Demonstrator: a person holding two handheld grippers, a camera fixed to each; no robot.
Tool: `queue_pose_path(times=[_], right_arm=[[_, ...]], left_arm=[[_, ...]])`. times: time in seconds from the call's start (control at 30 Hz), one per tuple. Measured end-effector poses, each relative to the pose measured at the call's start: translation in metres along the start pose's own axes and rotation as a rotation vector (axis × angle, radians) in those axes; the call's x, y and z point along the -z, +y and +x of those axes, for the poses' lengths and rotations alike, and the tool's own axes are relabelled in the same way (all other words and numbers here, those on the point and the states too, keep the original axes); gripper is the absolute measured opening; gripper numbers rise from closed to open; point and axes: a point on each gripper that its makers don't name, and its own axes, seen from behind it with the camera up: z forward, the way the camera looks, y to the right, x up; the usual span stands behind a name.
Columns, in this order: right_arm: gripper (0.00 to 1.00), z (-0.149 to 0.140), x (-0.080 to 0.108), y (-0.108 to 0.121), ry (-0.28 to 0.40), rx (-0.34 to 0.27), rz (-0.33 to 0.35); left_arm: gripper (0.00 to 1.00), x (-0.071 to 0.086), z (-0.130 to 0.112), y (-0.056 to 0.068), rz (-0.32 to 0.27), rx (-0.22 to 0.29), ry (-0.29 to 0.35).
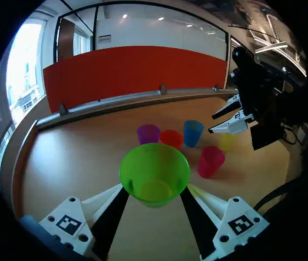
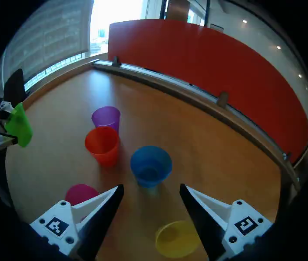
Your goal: Pour water
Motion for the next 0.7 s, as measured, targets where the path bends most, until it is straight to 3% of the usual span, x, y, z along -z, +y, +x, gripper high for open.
queue_pose_path(times=[0.4, 0.7], right_arm=[[1.00, -0.002, -0.024, -0.003, -0.074, -0.075, 0.003], [1.00, -0.001, -0.037, -0.006, -0.100, -0.097, -0.001]], left_arm=[[0.79, 0.003, -0.006, -0.002, 0.009, 0.034, -0.001], [0.79, 0.003, -0.009, -0.002, 0.008, 0.043, -0.003]])
